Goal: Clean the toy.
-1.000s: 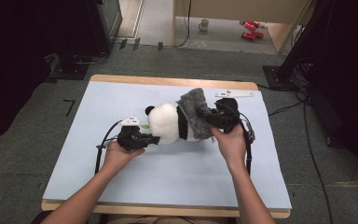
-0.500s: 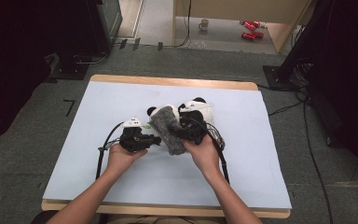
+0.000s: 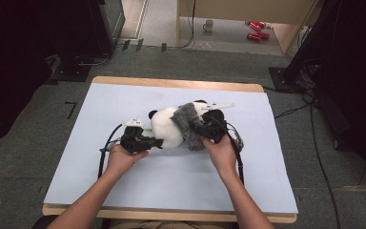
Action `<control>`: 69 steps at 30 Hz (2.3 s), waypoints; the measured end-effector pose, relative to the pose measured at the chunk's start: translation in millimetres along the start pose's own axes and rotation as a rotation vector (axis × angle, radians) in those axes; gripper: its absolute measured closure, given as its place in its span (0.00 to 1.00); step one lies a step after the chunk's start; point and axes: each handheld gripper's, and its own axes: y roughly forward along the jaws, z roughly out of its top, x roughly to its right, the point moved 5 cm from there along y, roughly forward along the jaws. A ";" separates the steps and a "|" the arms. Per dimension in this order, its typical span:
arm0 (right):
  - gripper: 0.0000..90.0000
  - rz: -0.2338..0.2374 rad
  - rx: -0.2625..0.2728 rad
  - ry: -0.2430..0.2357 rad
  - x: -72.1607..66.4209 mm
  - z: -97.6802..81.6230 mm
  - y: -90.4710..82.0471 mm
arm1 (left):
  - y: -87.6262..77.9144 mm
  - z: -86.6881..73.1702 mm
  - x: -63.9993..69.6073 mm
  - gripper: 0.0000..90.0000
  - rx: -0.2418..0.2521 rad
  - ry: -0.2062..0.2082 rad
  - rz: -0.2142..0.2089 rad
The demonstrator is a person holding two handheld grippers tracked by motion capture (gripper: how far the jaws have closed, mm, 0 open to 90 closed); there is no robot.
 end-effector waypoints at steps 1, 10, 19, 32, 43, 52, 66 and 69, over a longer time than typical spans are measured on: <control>0.87 -0.002 0.003 0.013 4.0 0.7 -3.2 | -1.2 0.6 -2.3 0.91 0.000 -0.004 0.009; 0.87 -0.040 0.033 0.096 41.7 -2.5 -14.1 | -0.5 1.8 -23.7 0.91 -0.025 -0.004 0.040; 0.87 -0.059 0.021 0.158 68.8 -24.5 -0.7 | 1.0 1.6 -28.9 0.90 -0.024 0.005 0.042; 0.87 -0.082 -0.002 0.189 84.2 -28.8 -15.5 | 0.5 1.3 -27.7 0.79 -0.014 0.014 0.057; 0.87 0.033 0.041 0.082 18.9 10.6 -19.1 | 0.5 0.8 -25.8 0.77 -0.005 -0.019 0.061; 0.87 0.109 -0.019 0.012 -41.6 29.5 32.8 | 0.2 2.3 -24.3 0.79 0.007 -0.028 0.069; 0.87 0.103 -0.091 -0.027 -61.4 21.6 72.7 | 4.2 2.0 -25.3 0.83 0.005 -0.028 0.105; 0.86 0.082 -0.102 -0.042 -55.2 20.1 70.1 | 6.6 0.7 -26.0 0.86 -0.015 -0.016 0.127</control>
